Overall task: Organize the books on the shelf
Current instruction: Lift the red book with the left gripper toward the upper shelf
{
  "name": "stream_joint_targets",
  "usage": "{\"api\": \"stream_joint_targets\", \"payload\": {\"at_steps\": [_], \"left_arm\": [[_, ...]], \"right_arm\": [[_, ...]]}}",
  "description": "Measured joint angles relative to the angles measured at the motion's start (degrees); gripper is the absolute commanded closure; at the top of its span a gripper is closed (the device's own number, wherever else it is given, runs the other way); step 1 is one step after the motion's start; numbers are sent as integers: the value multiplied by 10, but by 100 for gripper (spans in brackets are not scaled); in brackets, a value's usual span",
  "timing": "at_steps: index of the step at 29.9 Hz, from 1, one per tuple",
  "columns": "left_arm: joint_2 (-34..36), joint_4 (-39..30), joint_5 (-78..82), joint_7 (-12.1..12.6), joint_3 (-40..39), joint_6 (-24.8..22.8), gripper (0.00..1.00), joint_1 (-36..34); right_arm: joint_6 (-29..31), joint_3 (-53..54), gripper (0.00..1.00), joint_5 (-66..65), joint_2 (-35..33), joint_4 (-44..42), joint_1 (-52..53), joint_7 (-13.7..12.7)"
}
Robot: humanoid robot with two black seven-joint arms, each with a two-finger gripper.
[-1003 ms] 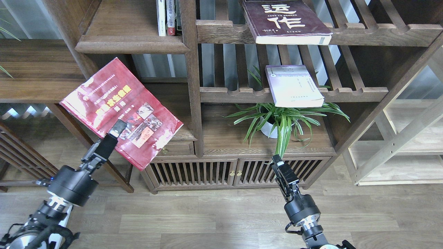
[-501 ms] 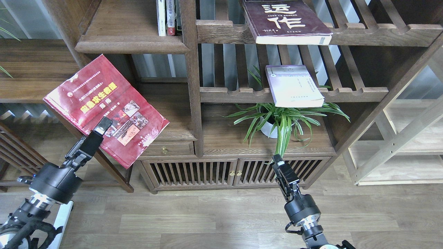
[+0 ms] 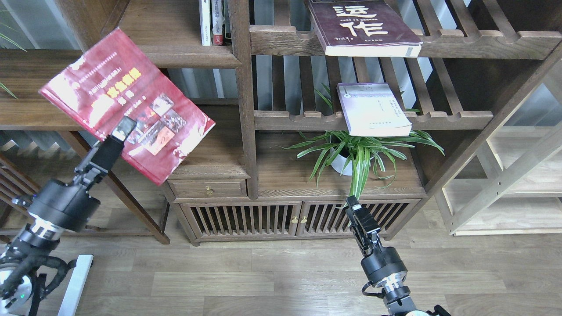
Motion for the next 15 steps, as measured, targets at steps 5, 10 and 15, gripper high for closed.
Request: {"api": "stream_joint_targets", "payload": {"at_steps": [5,10,15], "left_arm": [[9,0,-1,11,-19,0,100,-34],[17,1,-2,14,-34,0,100,-70],[23,4,4,14,-43,0,100,-92]], "right_arm": [[0,-1,40,0,0,1,0,1],[0,-1,40,0,0,1,0,2],[0,-1,40,0,1,1,-1,2]]}}
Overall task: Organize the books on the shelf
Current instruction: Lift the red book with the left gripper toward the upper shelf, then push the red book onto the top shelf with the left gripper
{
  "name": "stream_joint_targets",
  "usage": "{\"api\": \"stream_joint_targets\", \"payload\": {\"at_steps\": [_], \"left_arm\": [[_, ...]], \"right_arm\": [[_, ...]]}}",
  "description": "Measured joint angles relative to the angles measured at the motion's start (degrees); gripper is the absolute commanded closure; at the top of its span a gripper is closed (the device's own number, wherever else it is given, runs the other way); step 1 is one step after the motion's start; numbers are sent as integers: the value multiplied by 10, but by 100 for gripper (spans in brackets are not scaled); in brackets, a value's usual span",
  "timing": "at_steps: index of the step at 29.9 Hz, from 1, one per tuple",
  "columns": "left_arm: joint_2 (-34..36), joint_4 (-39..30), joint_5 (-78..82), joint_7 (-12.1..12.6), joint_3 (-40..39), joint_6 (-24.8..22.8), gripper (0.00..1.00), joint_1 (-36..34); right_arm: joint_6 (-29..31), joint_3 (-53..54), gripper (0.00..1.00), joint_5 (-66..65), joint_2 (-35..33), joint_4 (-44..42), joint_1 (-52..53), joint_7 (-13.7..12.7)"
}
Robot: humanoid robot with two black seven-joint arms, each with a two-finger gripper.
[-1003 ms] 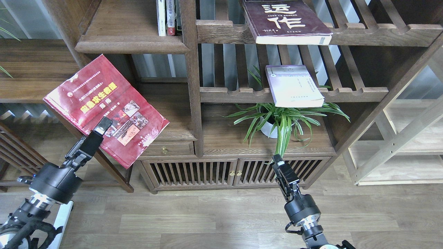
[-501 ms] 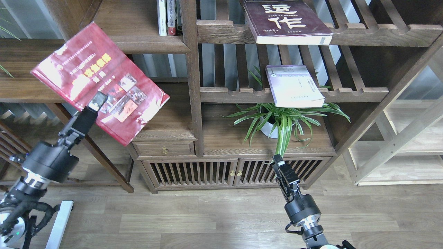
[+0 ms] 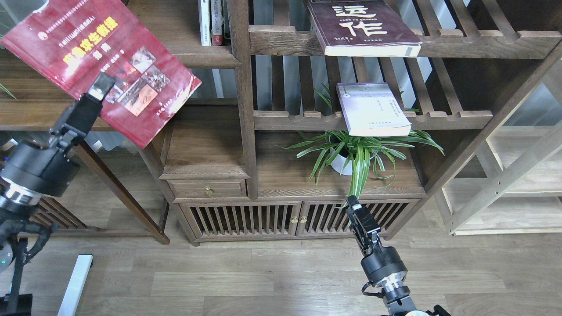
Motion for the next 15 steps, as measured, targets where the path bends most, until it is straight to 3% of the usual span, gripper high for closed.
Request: {"api": "stream_joint_targets", "payload": {"at_steps": [15], "left_arm": [[120,-2,11,4,-7,7,99,-25]], "right_arm": [[0,-8,40,-2,13,2,1,-2]]}}
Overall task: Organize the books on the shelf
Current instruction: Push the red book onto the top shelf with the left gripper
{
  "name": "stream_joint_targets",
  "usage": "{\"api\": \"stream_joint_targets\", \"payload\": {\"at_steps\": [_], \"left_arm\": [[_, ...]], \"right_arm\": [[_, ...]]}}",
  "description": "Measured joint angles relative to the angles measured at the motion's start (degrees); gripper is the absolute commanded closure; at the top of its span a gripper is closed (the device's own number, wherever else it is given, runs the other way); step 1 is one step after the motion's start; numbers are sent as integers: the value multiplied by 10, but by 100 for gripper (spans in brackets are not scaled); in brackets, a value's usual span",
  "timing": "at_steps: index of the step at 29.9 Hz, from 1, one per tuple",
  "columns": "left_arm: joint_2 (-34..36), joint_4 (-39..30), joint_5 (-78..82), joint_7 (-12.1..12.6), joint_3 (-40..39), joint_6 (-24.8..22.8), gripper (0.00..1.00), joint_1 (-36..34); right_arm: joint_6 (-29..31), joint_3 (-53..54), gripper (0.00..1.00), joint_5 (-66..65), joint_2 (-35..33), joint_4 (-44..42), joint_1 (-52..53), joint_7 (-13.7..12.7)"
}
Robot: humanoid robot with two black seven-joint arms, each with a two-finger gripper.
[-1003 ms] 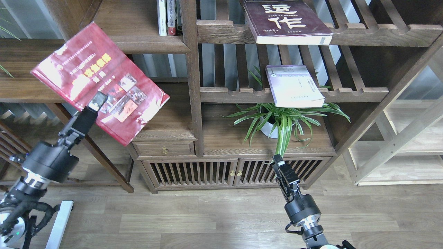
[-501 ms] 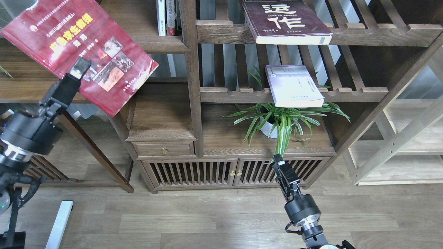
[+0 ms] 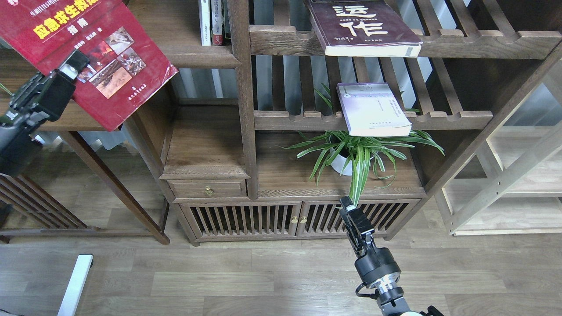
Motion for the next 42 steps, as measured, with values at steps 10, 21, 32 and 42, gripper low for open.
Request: {"api": "stream_joint_targets", "payload": {"at_steps": [10,21,32,42], "left_arm": [[30,8,51,17,1,48,99,-57],[33,12,87,18,15,137,99,-116],[32,42,115,18,79,216,99,-213],[33,63,140,18,125,277,99,-250]], "right_arm": [[0,-1,40,0,5,2,0,0],[0,-3,40,1,2,7,-3,-2],[0,-12,40,0,5,15,-9,-2],[0,-13,40,0,2,22,-27,-1]]}}
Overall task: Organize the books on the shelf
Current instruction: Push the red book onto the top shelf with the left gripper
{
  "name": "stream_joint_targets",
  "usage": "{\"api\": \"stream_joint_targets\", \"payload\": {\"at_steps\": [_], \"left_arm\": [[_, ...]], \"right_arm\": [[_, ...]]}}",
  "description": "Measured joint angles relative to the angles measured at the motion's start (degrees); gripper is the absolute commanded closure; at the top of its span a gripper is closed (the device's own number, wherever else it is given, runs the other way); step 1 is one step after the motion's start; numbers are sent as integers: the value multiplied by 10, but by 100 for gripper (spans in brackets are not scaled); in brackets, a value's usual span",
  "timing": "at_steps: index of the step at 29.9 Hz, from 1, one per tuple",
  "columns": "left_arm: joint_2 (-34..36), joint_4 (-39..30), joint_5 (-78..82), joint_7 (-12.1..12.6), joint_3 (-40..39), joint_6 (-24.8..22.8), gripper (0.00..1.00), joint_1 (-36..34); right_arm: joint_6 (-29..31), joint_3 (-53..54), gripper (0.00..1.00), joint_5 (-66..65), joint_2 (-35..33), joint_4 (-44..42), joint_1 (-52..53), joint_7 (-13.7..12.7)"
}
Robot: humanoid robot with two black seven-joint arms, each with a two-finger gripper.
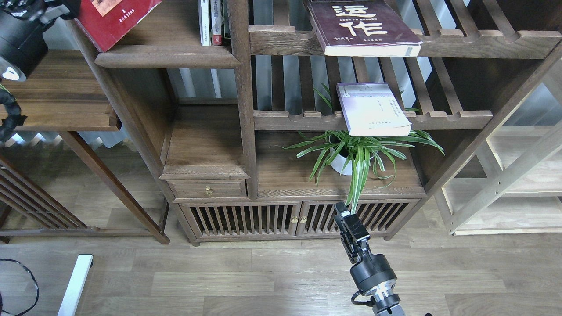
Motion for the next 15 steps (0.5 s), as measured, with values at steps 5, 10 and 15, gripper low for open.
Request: {"api": "stream_joint_targets", "payload": {"at_steps": [5,10,15], "left_arm": [[0,1,0,0,21,33,99,-10],[-2,3,16,-1,39,64,99,-28],[-4,19,25,-1,61,85,99,-60]], "right_arm": [[0,0,40,0,0,6,-11,0],[0,0,40,0,-2,10,-20,0],[0,0,40,0,-4,17,-33,0]]}}
